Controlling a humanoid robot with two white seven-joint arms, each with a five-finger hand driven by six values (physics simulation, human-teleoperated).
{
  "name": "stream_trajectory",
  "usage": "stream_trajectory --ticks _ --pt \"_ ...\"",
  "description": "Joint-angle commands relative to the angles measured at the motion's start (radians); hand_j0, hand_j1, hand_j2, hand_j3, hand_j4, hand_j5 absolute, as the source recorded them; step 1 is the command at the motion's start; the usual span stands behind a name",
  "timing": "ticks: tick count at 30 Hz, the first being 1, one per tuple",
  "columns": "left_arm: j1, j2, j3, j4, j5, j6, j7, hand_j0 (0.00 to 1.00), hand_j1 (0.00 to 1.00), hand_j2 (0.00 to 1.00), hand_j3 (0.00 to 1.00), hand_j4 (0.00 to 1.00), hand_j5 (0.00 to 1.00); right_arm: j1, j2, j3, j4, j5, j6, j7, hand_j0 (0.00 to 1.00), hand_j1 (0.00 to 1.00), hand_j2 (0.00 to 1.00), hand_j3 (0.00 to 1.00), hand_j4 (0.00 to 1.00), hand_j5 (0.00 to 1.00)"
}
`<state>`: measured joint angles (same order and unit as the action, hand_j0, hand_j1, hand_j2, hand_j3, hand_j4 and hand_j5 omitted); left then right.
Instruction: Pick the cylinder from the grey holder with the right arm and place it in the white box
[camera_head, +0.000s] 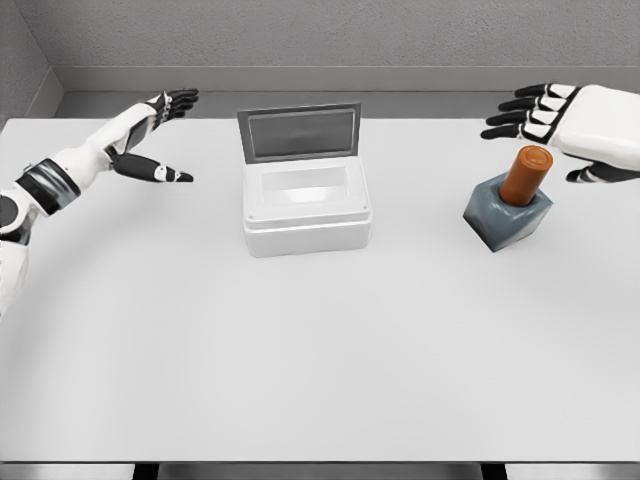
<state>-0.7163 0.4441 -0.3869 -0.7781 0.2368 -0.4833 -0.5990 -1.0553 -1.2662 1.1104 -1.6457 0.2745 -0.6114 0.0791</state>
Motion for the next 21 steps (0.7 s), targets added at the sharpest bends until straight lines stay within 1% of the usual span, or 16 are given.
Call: stream_trajectory --ticks 1,2,4,5,6,7,8,10,11,12,13,15,16,17,18,21 --pt "-0.005 -0.024 0.008 0.074 0.018 0.028 -0.012 1.00 1.00 1.00 1.00 1.00 1.00 -0.002 0.002 0.011 0.000 -0.006 0.001 -0.002 1.00 1.00 1.00 1.00 1.00 1.00" --pt "-0.006 -0.027 0.028 0.074 0.016 0.043 -0.012 1.00 1.00 1.00 1.00 1.00 1.00 -0.003 0.008 0.009 0.001 -0.006 0.001 -0.002 1.00 1.00 1.00 1.00 1.00 1.00" --pt "-0.005 -0.032 0.033 0.076 0.016 0.069 -0.012 1.00 1.00 1.00 1.00 1.00 1.00 -0.003 0.024 0.016 0.006 -0.006 0.001 -0.055 1.00 1.00 1.00 1.00 1.00 1.00" --pt "-0.005 -0.030 0.034 0.076 0.016 0.084 -0.012 1.00 1.00 1.00 1.00 1.00 1.00 -0.003 0.024 0.016 0.010 -0.009 0.001 -0.059 1.00 1.00 1.00 1.00 1.00 1.00" --pt "-0.005 -0.030 0.033 0.074 0.015 0.084 -0.012 1.00 1.00 1.00 1.00 1.00 1.00 -0.005 0.021 0.051 0.023 -0.027 0.001 -0.064 1.00 1.00 1.00 1.00 1.00 1.00" --pt "-0.003 -0.030 0.033 0.074 0.015 0.084 -0.012 1.00 1.00 1.00 1.00 1.00 1.00 -0.034 0.027 0.098 0.030 -0.031 0.001 -0.062 1.00 1.00 1.00 1.00 1.00 1.00" --pt "-0.002 -0.032 0.029 0.074 0.007 0.086 -0.012 1.00 1.00 1.00 1.00 1.00 1.00 -0.068 0.027 0.137 0.056 -0.032 0.001 -0.064 1.00 1.00 1.00 1.00 1.00 1.00" --pt "0.003 -0.032 0.023 0.073 0.001 0.085 -0.012 1.00 1.00 1.00 1.00 1.00 1.00 -0.077 0.022 0.157 0.073 -0.034 0.001 -0.062 1.00 1.00 1.00 1.00 1.00 1.00" --pt "0.009 -0.032 0.022 0.069 -0.001 0.084 -0.012 1.00 1.00 1.00 1.00 1.00 1.00 -0.091 0.025 0.183 0.101 -0.034 0.001 -0.061 1.00 1.00 1.00 1.00 1.00 1.00" --pt "0.009 -0.032 0.022 0.066 -0.001 0.084 -0.012 1.00 1.00 1.00 1.00 1.00 1.00 -0.141 0.028 0.249 0.122 -0.032 0.001 -0.056 1.00 1.00 1.00 1.00 1.00 1.00" --pt "0.009 -0.032 0.020 0.063 -0.001 0.084 -0.012 1.00 1.00 1.00 1.00 1.00 1.00 -0.186 0.031 0.292 0.142 -0.032 0.001 -0.053 1.00 1.00 1.00 1.00 1.00 1.00" --pt "0.011 -0.030 0.019 0.053 -0.001 0.084 -0.012 1.00 1.00 1.00 1.00 1.00 1.00 -0.207 0.033 0.304 0.145 -0.028 0.001 -0.041 1.00 1.00 1.00 1.00 1.00 1.00" --pt "0.020 -0.030 0.019 0.036 -0.001 0.084 -0.012 1.00 1.00 1.00 1.00 1.00 1.00 -0.210 0.057 0.325 0.145 -0.028 0.001 -0.015 1.00 1.00 1.00 1.00 1.00 1.00" --pt "0.020 -0.030 0.017 0.025 0.001 0.086 -0.012 1.00 1.00 1.00 1.00 1.00 1.00 -0.230 0.076 0.364 0.153 -0.028 0.001 0.005 1.00 1.00 1.00 1.00 1.00 1.00" --pt "0.020 -0.032 0.017 0.023 0.002 0.086 -0.012 1.00 1.00 1.00 1.00 1.00 1.00 -0.259 0.077 0.398 0.162 -0.028 0.001 0.007 1.00 1.00 1.00 1.00 1.00 1.00" --pt "0.020 -0.050 0.019 0.022 -0.001 0.086 -0.012 1.00 1.00 1.00 1.00 1.00 1.00 -0.284 0.082 0.394 0.167 -0.038 0.001 0.004 1.00 1.00 1.00 1.00 1.00 1.00"
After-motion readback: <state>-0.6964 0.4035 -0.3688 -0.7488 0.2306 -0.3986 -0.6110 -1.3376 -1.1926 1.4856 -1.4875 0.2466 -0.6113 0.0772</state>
